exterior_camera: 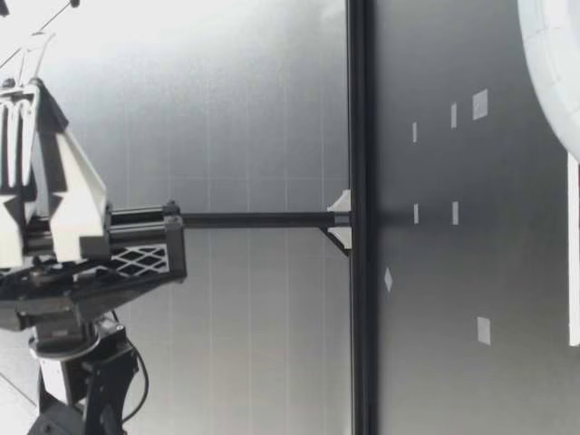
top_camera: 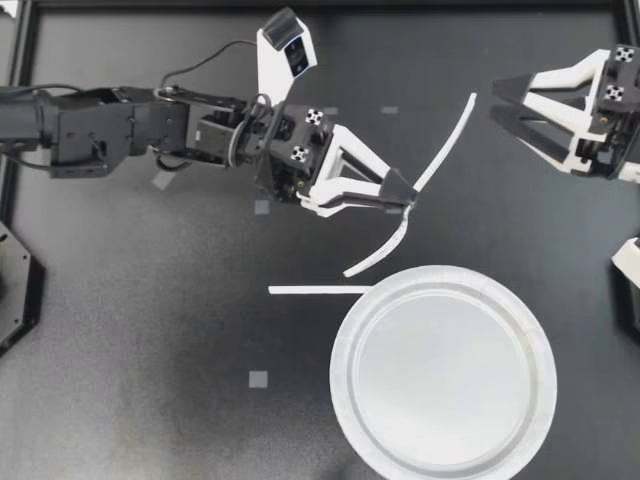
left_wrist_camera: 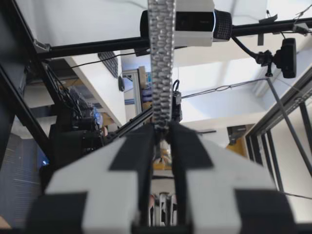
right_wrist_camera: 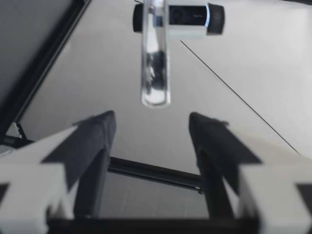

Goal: Pick up the fork and place it on the plate.

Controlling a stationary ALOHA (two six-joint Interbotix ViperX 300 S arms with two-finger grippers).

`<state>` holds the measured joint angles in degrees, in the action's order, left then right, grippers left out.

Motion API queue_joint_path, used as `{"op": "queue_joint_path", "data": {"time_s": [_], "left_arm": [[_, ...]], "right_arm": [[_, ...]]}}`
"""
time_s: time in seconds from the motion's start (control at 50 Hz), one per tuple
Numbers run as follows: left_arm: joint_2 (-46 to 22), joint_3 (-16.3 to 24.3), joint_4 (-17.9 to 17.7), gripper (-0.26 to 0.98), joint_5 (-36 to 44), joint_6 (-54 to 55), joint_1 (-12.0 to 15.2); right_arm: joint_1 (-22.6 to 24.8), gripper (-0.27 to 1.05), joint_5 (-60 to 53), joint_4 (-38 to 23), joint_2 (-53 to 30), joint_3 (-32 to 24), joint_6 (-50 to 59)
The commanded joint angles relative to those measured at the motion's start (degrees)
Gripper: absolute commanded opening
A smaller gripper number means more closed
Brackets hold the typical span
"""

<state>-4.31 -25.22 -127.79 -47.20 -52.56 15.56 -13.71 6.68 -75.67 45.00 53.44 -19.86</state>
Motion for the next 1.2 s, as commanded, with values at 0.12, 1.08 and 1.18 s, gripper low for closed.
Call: {"op": "queue_joint_path", "data": {"time_s": [0.12, 1.08, 1.18], "left_arm": [[-0.9, 3.8, 0.9, 0.07, -0.7, 0.0, 0.1], [-7.4, 13.1, 7.4, 0.10, -1.6, -2.1, 0.1], [-7.4, 14.3, 10.1, 0.20, -1.7, -3.0, 0.2]], "right_arm": [[0.3, 0.61, -0.4, 0.2, -0.5, -1.2, 0.3], [0.4, 0.16, -2.5, -0.4, 4.0, 4.6, -0.3], [0.3, 0.12, -2.5, -0.3, 4.0, 4.8, -0.2]]}}
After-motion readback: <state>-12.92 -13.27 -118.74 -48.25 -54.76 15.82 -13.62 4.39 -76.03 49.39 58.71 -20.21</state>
